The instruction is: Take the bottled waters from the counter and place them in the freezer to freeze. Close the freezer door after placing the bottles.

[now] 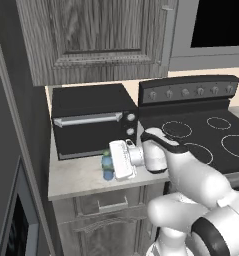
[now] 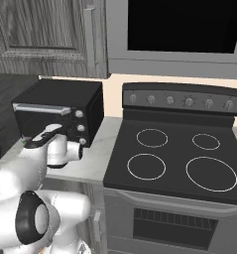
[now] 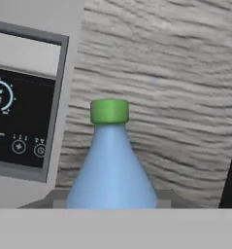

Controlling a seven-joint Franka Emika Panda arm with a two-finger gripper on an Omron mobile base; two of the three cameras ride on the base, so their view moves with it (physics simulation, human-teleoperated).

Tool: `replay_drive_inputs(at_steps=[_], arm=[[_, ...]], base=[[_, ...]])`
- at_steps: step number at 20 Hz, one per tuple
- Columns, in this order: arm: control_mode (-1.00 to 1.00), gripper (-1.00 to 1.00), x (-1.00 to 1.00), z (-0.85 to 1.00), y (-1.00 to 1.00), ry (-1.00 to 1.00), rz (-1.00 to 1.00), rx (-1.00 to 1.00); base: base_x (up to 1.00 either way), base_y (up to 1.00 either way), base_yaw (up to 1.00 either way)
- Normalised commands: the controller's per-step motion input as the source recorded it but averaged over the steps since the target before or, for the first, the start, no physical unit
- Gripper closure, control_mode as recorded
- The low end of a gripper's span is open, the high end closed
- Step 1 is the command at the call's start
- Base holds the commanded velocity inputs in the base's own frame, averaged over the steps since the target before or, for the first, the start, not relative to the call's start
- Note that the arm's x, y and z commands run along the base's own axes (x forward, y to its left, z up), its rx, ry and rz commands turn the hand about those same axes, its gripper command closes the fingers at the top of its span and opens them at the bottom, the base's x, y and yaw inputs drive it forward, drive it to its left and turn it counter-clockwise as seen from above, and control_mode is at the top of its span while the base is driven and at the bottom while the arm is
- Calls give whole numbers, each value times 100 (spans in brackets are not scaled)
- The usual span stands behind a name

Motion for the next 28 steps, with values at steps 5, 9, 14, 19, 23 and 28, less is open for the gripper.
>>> replay_drive_inputs(at_steps=[5,9,14,19,23,28], arm=[[-100,100,-100,64,-1,-29,-6,0],[-100,100,-100,55,-14,-22,-17,5],[100,100,0,0,0,0,0,0],[100,100,0,0,0,0,0,0],[100,100,0,0,0,0,0,0],[100,100,0,0,0,0,0,0]], base=[[0,0,0],[0,0,0],[-100,-49,-37],[-100,-37,-46],[-100,1,-55],[-100,67,15]])
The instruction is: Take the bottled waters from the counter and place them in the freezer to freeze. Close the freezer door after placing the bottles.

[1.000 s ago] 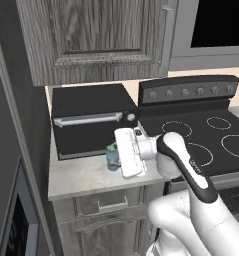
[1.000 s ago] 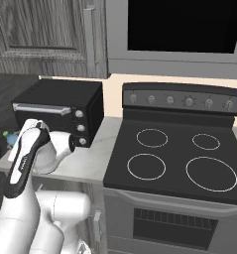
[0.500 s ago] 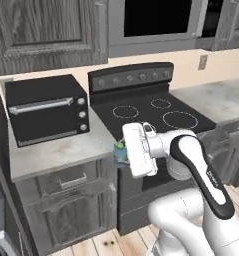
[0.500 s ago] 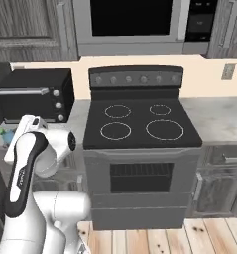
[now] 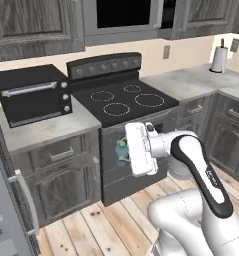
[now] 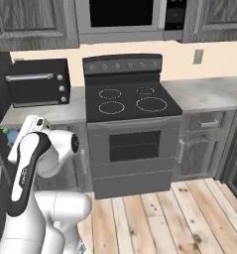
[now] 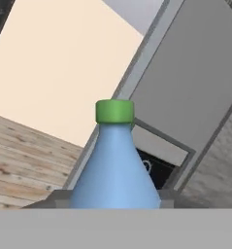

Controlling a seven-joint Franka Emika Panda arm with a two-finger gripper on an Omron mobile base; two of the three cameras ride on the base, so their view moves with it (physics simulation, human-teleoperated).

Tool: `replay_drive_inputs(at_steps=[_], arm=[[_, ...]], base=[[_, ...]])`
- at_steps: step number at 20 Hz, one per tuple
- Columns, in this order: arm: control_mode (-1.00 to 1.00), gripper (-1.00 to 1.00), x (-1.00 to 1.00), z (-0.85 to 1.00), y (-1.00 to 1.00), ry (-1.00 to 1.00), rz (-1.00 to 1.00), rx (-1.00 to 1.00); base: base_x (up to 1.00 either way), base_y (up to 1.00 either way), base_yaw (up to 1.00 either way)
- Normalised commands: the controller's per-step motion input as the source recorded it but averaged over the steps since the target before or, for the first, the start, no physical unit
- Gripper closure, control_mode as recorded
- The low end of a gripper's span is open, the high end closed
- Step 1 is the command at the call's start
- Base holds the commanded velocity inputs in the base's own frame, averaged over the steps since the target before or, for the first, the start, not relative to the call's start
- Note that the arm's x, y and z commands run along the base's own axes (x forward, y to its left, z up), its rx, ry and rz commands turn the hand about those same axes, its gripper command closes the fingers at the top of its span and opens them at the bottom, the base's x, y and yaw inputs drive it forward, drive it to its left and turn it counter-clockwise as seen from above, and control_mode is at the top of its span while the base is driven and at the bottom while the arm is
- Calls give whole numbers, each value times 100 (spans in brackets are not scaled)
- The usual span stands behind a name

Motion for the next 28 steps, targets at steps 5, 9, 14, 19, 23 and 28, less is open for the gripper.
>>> replay_drive_inputs(at_steps=[5,9,14,19,23,28], arm=[[100,100,0,0,0,0,0,0],[100,100,0,0,0,0,0,0],[100,100,0,0,0,0,0,0],[100,100,0,0,0,0,0,0],[100,100,0,0,0,0,0,0],[100,100,0,0,0,0,0,0]], base=[[-78,100,53],[-73,100,55],[-97,100,45],[-81,100,11],[-13,89,-28],[16,60,-48]])
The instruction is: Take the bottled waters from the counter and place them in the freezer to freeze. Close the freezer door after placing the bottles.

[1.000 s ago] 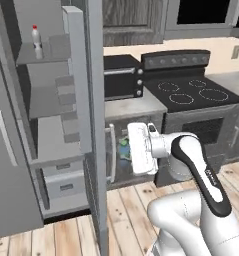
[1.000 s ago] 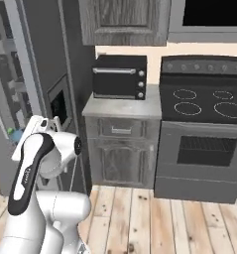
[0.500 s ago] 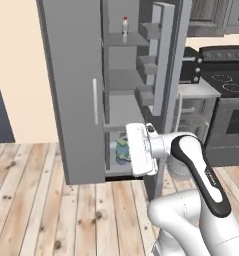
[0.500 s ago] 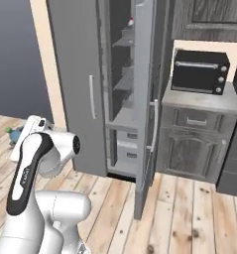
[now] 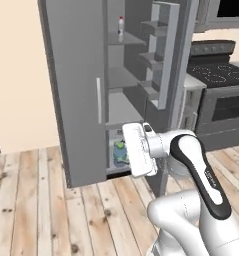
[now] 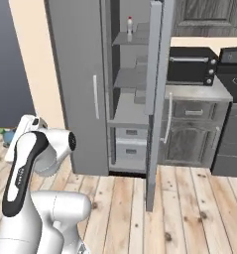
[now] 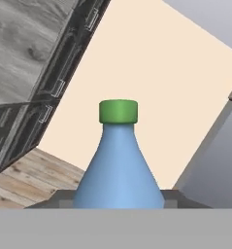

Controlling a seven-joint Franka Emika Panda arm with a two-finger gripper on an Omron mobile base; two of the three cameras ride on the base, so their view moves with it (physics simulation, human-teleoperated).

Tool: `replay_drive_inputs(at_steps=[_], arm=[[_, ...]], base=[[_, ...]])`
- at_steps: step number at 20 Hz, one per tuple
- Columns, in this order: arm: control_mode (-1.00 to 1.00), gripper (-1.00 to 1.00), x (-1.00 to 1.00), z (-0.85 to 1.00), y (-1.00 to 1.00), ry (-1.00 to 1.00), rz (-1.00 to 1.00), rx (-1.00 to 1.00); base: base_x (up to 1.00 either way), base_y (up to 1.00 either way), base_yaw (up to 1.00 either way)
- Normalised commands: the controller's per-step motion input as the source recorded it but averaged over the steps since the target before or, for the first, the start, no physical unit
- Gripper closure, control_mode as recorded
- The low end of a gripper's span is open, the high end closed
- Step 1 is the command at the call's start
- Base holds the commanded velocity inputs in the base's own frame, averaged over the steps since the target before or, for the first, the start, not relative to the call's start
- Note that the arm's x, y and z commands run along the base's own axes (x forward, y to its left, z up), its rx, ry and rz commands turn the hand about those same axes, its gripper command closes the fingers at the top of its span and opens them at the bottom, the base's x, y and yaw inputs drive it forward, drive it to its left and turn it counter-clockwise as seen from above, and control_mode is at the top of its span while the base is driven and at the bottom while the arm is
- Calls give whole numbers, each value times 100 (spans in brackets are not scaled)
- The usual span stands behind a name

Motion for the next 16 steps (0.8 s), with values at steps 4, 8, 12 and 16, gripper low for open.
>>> replay_drive_inputs(at_steps=[4,8,12,16], arm=[[100,100,0,0,0,0,0,0],[100,100,0,0,0,0,0,0],[100,100,0,0,0,0,0,0],[100,100,0,0,0,0,0,0]], base=[[89,23,-52],[100,10,-43],[100,35,-31],[99,54,-22]])
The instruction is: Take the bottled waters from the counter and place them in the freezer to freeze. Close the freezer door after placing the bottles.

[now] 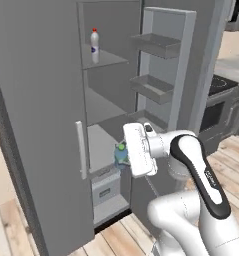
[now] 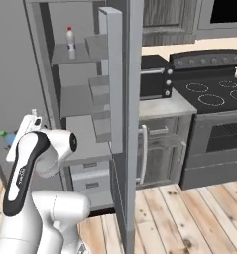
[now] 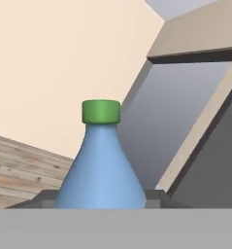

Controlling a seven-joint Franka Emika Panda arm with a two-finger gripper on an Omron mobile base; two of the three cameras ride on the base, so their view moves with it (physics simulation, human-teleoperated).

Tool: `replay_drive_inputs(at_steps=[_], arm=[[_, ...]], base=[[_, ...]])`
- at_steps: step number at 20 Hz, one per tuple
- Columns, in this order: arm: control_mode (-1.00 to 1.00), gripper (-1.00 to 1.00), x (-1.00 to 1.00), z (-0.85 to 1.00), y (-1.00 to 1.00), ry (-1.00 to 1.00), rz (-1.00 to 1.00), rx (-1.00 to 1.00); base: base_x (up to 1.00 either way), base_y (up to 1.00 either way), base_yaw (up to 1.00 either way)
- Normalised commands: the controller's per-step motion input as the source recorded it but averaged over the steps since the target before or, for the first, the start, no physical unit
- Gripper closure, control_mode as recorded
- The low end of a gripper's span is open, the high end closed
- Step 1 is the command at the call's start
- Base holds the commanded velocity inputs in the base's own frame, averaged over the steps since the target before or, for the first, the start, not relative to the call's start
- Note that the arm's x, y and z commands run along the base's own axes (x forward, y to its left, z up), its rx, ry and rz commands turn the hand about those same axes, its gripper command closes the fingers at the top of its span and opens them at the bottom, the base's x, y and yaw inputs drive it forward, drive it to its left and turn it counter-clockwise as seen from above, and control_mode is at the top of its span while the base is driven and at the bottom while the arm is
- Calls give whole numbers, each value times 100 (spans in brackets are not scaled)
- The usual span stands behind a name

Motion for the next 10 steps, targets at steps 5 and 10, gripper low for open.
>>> replay_drive_inputs(at_steps=[5,10], arm=[[100,100,0,0,0,0,0,0],[100,100,0,0,0,0,0,0]], base=[[80,13,-18],[46,9,-14]])
